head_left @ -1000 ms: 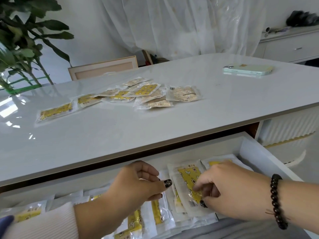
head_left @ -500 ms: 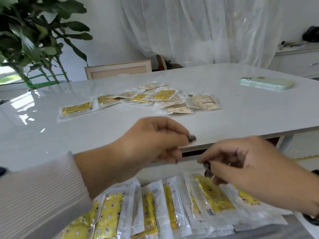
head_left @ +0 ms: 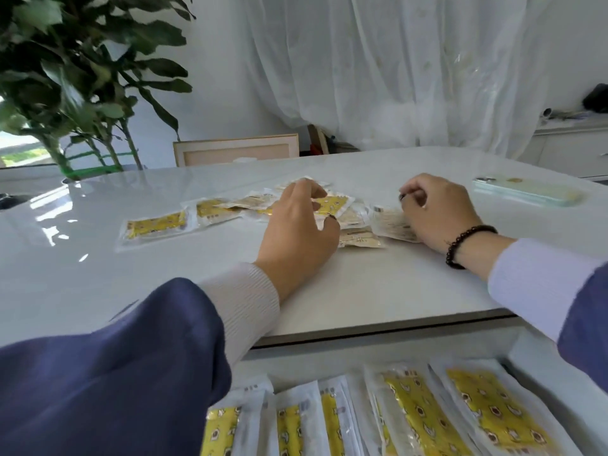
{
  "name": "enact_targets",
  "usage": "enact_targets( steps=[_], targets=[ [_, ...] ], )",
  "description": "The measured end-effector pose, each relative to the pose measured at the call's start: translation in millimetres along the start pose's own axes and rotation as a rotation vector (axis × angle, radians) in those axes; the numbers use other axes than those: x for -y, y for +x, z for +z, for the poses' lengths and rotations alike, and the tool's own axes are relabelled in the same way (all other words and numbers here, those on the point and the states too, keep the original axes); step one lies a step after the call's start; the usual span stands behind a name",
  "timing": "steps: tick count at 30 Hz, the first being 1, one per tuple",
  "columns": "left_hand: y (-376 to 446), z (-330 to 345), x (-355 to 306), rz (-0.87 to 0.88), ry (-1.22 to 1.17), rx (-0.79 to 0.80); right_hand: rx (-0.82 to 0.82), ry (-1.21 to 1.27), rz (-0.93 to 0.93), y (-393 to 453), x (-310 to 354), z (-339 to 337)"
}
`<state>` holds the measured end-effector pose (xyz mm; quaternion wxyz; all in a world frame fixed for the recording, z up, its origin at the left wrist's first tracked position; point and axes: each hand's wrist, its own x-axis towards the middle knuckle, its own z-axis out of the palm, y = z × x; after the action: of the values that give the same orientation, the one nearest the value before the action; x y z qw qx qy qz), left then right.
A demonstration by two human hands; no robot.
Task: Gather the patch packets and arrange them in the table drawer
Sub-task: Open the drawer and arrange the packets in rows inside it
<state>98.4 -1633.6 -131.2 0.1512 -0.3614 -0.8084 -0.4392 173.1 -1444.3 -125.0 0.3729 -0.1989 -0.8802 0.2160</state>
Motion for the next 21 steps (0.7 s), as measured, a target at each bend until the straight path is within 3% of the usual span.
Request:
enact_targets(
  steps=[3, 5, 9, 14, 21],
  targets=[
    [1, 8, 0, 0.036, 0.085, 0.072, 0.27, -0.216, 0.076, 4, -11, 14],
    [1, 9, 0, 0.01, 0.165, 0.222, 0.412, -0.353, 0.062, 2, -7, 13],
    [0, 2, -2, -0.021, 0.309, 0.419, 0.465, -0.405, 0.06, -4, 1, 8],
    [-17, -41, 13, 0.015, 0.439, 0.431, 0.541, -0.354, 0.07, -10, 6, 2],
    [-25, -60, 42, 0.073, 0.194, 0.118, 0.491, -0.328, 0.088, -11, 6, 2]
  ],
)
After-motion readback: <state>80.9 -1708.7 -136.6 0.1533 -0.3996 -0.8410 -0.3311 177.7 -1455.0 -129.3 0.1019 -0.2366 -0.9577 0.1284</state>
